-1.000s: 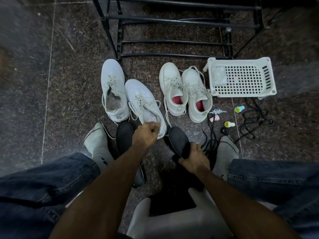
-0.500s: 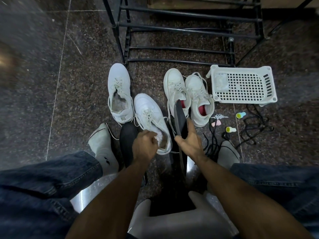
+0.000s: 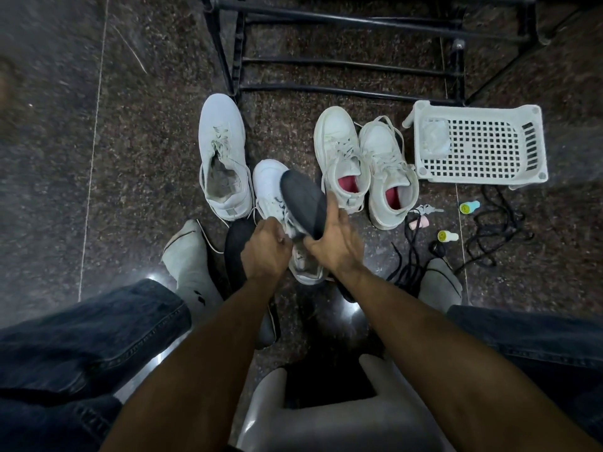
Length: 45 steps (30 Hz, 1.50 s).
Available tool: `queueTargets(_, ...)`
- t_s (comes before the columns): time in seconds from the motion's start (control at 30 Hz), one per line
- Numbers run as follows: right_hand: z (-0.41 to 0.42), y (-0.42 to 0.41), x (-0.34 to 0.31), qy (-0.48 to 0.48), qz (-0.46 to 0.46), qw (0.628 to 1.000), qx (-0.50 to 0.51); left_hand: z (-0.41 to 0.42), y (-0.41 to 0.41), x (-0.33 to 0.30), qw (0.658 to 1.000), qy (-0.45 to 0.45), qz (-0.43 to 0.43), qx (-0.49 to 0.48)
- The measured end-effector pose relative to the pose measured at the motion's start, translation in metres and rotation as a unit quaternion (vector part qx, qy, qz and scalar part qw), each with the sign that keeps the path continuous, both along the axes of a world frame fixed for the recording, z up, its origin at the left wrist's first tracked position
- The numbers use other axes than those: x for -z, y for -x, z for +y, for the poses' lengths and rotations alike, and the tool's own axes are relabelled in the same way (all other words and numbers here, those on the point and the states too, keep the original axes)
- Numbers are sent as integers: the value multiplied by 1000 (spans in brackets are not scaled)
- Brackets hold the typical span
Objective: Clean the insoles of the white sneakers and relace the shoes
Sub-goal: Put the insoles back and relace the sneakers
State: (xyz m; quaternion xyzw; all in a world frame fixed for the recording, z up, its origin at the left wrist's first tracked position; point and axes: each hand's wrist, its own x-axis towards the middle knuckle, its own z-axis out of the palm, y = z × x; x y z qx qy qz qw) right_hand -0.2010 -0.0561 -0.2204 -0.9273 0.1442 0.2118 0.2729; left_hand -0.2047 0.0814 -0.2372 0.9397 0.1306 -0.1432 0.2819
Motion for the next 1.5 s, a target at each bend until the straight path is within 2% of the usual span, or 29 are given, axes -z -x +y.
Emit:
queueTargets(0.1,-13,-7,-2,25,0,1000,7,13,9,9,993,-28,-82,76)
queueTargets(0.23,-16,-9,-5,35,-3,999,13,16,10,14,961,-141,-163,173)
queueTargets(0.3,-14,-6,-4,23,-2,999,33,10,5,14,951,-163,-150,218)
queueTargets(0.4,-14,-1,-1,7,8,998,63,4,-7,18,944,-197,-84,252)
queueTargets(0.53,-14,1,2,2,12,997,73,-15,-16,26,934,-256,-14,248)
queueTargets(0.73,-14,0,5,-14,10,996,84,-26,-21,35,919,-304,10,250)
queueTargets(0.87,-15,0,8,-10,8,997,70,-22,-22,39,927,-275,8,253)
queueTargets(0.97,-17,-1,8,-11,9,997,72,-11,-22,39,935,-225,-69,265)
queueTargets(1.07,-19,-1,7,-11,14,997,76,12,-17,39,892,-172,-206,363)
queueTargets(1.13,-21,-1,5,-9,16,997,75,25,-20,35,858,-135,-262,422)
queueTargets(1.2,-23,-1,4,-4,20,997,69,33,-26,29,852,-87,-251,452)
queueTargets(1.27,-24,-3,2,-5,24,998,65,33,-33,19,886,-31,-192,421)
queueTargets(1.37,-27,-4,-3,-16,31,998,59,30,-39,12,946,49,-111,300)
queueTargets(1.43,-33,-1,-8,-13,30,999,40,27,-43,7,957,87,-83,264)
queueTargets(1.5,-43,9,-16,7,30,999,-12,26,-48,2,958,83,-60,268)
